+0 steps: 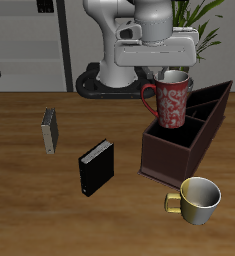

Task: Place the red mug into the left desk caddy's right compartment

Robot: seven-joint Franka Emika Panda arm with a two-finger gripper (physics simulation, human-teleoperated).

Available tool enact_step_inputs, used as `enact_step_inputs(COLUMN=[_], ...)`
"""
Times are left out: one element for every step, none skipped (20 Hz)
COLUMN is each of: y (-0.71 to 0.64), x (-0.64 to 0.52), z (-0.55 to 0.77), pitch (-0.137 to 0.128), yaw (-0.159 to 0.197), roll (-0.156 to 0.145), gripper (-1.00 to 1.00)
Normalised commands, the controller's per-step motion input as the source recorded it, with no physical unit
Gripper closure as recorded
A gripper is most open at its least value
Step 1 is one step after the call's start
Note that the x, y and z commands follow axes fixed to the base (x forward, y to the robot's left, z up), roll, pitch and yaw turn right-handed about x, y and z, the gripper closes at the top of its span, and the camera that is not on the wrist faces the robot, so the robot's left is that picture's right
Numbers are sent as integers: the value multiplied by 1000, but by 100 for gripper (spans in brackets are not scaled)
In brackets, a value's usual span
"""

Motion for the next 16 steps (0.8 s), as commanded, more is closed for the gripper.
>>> enact_step_inputs(y=[-54,343,559,-111,356,370,320,348,404,-24,608,184,149,94,-85,-63], x=[37,47,80,46,7,-51,-60,-32,-119,35,-199,-78,-60,-43,84,70], z=[22,-167,-340,0,-158,-125,-102,-72,-36,27,-39,35,29,37,20,34], pitch=[0,41,39,0,56,11,10,19,9,-8,-10,-40,-14,-36,12,-4], yaw=[0,-9,58,0,0,48,45,2,28,19,43,74,5,82,-14,7], roll=[0,34,-29,0,-8,65,-56,13,9,-31,73,-5,25,10,0,-8], gripper=[100,100,100,100,100,100,100,100,100,100,100,100,100,100,100,100])
